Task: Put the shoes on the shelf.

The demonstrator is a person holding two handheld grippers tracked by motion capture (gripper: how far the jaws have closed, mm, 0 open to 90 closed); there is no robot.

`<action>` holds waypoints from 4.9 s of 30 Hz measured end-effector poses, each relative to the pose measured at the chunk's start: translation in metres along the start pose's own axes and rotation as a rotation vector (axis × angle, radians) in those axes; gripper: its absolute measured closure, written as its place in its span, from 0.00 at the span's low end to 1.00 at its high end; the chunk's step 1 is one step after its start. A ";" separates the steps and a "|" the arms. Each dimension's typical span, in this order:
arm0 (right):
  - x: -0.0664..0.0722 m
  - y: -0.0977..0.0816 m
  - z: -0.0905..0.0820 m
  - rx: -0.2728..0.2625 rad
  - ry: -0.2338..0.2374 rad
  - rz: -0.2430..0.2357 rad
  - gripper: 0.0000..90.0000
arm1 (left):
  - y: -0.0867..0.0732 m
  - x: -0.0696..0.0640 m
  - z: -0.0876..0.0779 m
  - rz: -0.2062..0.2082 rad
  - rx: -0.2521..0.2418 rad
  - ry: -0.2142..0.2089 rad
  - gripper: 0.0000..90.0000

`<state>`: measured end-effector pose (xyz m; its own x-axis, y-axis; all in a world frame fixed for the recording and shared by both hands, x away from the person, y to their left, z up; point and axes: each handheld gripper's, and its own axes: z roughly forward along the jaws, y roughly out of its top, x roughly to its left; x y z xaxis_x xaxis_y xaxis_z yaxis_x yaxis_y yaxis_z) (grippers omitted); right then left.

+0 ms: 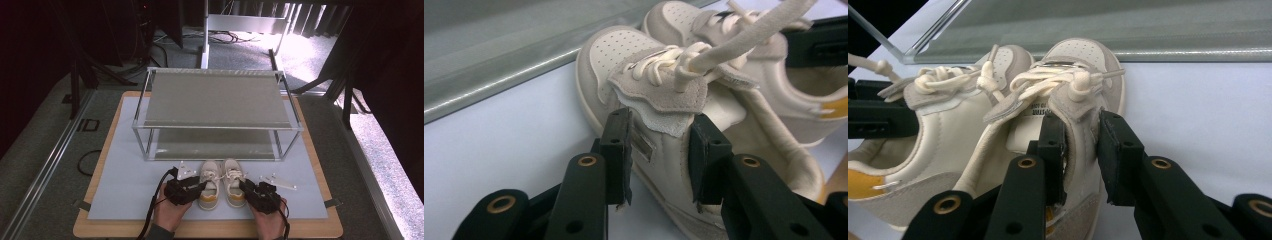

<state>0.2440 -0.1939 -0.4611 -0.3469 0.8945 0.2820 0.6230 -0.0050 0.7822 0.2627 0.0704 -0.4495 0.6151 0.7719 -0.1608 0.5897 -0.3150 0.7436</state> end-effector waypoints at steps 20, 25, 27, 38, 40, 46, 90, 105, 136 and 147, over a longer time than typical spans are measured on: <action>0.001 0.010 0.008 0.115 0.079 -0.005 0.71 | -0.005 -0.004 0.011 -0.061 -0.042 -0.012 0.63; 0.003 0.004 0.007 0.072 0.086 0.020 0.74 | -0.007 -0.004 0.011 -0.066 -0.059 -0.016 0.67; 0.001 0.003 0.007 0.058 0.101 0.026 0.74 | -0.007 -0.005 0.010 -0.071 -0.063 -0.015 0.67; 0.001 0.006 0.001 -0.003 0.104 0.024 0.74 | 0.003 -0.006 0.007 -0.069 -0.117 -0.006 0.67; -0.001 0.008 0.002 -0.012 0.104 0.029 0.74 | 0.006 -0.005 0.010 -0.072 -0.127 -0.009 0.67; -0.009 0.015 0.005 -0.030 0.092 0.035 0.74 | 0.014 -0.003 0.020 -0.083 -0.142 -0.009 0.67; -0.043 0.064 0.049 -0.165 0.092 0.040 0.74 | 0.059 0.012 0.066 -0.131 -0.301 0.156 0.69; -0.050 0.069 0.070 -0.192 0.098 0.053 0.74 | 0.060 0.018 0.083 -0.154 -0.376 0.232 0.70; -0.057 0.075 0.093 -0.217 0.100 0.078 0.74 | 0.066 0.026 0.100 -0.155 -0.419 0.300 0.70; -0.059 0.079 0.097 -0.219 0.097 0.086 0.74 | 0.069 0.031 0.104 -0.174 -0.428 0.291 0.70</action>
<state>0.3817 -0.2033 -0.4701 -0.3718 0.8394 0.3965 0.4899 -0.1854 0.8518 0.3770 0.0154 -0.4705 0.3214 0.9327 -0.1638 0.3667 0.0369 0.9296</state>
